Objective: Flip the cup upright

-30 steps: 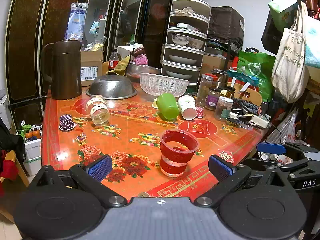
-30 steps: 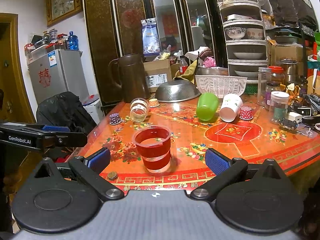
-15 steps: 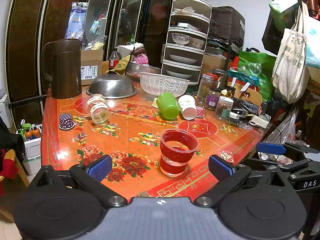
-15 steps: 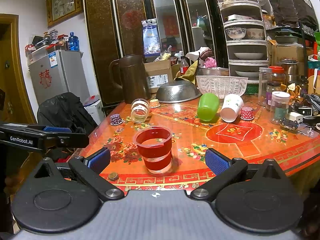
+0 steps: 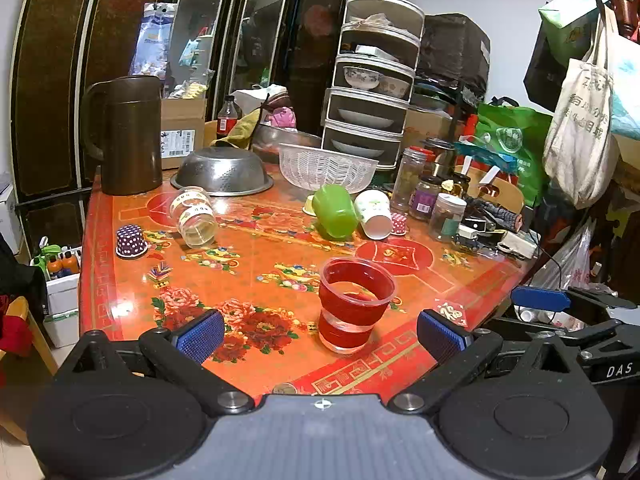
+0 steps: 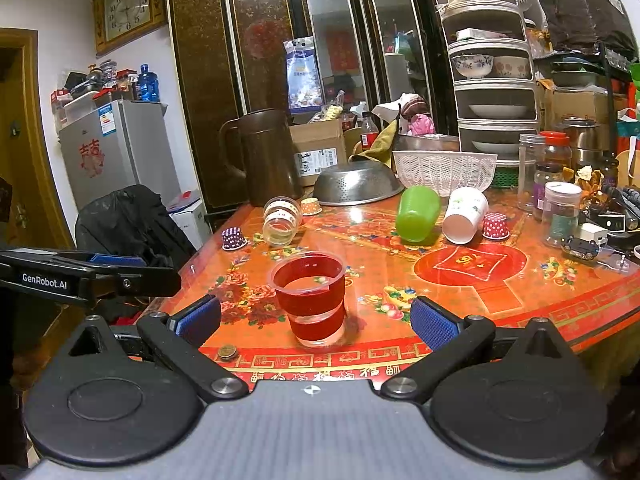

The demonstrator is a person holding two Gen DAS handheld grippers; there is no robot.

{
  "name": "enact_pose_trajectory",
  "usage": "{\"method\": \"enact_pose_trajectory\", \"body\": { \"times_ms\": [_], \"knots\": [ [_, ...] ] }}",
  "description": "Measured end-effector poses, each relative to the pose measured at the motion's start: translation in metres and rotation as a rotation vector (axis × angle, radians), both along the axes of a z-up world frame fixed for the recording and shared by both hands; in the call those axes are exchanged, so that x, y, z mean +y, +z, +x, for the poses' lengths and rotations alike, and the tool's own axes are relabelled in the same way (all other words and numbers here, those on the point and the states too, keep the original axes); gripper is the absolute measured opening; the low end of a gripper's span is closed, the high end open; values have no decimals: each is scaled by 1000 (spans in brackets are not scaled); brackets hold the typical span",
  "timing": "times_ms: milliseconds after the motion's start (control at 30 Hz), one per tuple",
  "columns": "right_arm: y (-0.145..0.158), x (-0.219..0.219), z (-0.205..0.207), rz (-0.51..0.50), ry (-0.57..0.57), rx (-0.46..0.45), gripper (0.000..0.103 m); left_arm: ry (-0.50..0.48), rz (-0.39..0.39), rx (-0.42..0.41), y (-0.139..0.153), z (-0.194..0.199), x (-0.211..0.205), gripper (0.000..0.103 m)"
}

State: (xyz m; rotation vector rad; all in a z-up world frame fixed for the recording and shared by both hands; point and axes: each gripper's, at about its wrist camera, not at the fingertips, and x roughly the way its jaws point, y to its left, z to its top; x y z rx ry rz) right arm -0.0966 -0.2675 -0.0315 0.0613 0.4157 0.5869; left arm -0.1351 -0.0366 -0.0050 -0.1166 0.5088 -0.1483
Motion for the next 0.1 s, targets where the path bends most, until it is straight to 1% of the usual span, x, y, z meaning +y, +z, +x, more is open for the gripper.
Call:
{"method": "enact_pose_trajectory", "body": {
  "times_ms": [100],
  "knots": [
    [-1,2,0,2,3,-1,102,6,-4,-2,-1,0,0,103]
  ]
}}
